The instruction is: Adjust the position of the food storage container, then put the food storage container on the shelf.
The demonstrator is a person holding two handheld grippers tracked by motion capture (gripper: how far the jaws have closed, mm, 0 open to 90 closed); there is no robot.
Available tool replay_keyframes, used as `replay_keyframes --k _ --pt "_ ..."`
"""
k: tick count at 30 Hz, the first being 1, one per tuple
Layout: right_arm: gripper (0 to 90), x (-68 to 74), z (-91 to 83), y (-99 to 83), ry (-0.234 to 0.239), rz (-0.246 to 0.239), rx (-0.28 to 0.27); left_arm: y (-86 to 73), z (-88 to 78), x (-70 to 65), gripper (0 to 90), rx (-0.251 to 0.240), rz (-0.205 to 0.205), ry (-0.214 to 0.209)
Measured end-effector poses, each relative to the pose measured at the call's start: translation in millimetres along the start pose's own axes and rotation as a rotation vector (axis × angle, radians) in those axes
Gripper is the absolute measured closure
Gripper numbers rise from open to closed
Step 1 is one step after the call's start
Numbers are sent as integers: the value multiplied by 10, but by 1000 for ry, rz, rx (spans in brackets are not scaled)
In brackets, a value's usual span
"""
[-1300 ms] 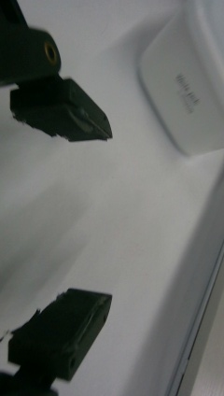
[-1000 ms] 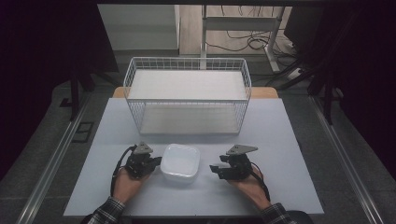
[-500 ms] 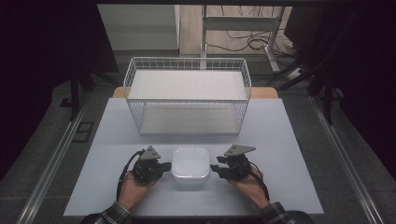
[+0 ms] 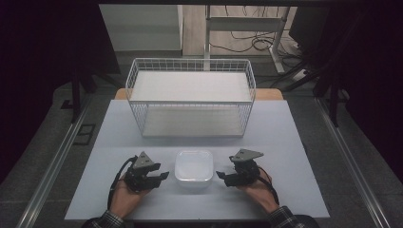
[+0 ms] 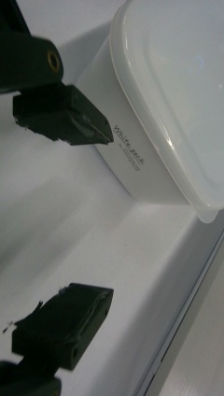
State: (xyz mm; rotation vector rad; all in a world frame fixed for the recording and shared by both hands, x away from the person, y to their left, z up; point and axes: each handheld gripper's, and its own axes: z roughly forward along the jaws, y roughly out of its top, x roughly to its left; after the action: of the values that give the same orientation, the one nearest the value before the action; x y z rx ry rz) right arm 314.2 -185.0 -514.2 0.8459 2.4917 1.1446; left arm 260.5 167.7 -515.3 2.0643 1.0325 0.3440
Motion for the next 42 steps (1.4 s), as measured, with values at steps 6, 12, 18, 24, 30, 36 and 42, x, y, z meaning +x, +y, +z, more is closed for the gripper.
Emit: replay_keyframes --k 6,12,18,24,30,36,42 --pt "122 -18 -11 -8 -1 -6 -4 -10 2 60 205 -61 -17 -30" --pt "105 -85 -57 11 26 46 -25 3 -17 66 118 -107 11 -35" --pt "111 -76 -126 95 74 58 -30 45 -26 93 103 -115 -9 -62" --pt "82 -44 -159 192 103 68 -52 167 -38 91 85 -123 -26 -122" --pt "49 26 -156 309 146 65 -47 248 42 12 83 -100 -10 -145" --pt "7 122 -72 460 171 67 -18 367 130 -18 60 -94 -5 -180" --pt "18 170 134 537 188 84 83 403 338 -34 61 -29 -8 -217"
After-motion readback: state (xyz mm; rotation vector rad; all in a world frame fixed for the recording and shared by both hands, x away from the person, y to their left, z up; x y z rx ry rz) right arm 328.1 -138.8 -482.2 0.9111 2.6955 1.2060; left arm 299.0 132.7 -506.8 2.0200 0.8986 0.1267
